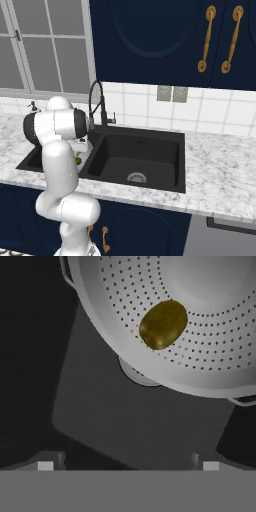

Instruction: Put the colander in the sink, put the kiwi in the colander, and turn on the sink faucet and pour water over the colander.

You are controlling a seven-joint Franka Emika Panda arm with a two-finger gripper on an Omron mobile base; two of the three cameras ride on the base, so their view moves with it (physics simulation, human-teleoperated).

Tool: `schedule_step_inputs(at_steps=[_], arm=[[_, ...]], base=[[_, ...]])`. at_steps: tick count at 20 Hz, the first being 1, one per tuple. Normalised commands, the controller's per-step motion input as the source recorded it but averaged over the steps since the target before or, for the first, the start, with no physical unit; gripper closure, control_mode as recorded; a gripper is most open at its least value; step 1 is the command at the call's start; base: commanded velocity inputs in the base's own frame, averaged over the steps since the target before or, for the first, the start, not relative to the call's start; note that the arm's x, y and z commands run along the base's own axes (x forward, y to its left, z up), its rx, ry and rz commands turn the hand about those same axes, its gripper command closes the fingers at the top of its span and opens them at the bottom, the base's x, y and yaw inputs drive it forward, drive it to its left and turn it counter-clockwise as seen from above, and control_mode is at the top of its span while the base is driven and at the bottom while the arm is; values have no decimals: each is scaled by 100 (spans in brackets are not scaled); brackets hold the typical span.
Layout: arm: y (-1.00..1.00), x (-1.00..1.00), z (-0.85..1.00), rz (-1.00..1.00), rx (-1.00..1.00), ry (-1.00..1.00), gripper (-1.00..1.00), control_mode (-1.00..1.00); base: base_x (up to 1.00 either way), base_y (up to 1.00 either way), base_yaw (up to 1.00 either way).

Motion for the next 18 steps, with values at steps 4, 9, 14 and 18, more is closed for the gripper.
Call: schedule_step_inputs(at_steps=[4,9,14,18], arm=[[6,-62,56,0,8,-84,-100,-100],[2,-61,90,0,3,-69,-100,-100],[0,-46,100,0,1,-40,-100,-100],[-4,-33,100,0,3,-20,-100,-100]], base=[[0,0,0],[0,0,0],[0,0,0],[0,0,0]])
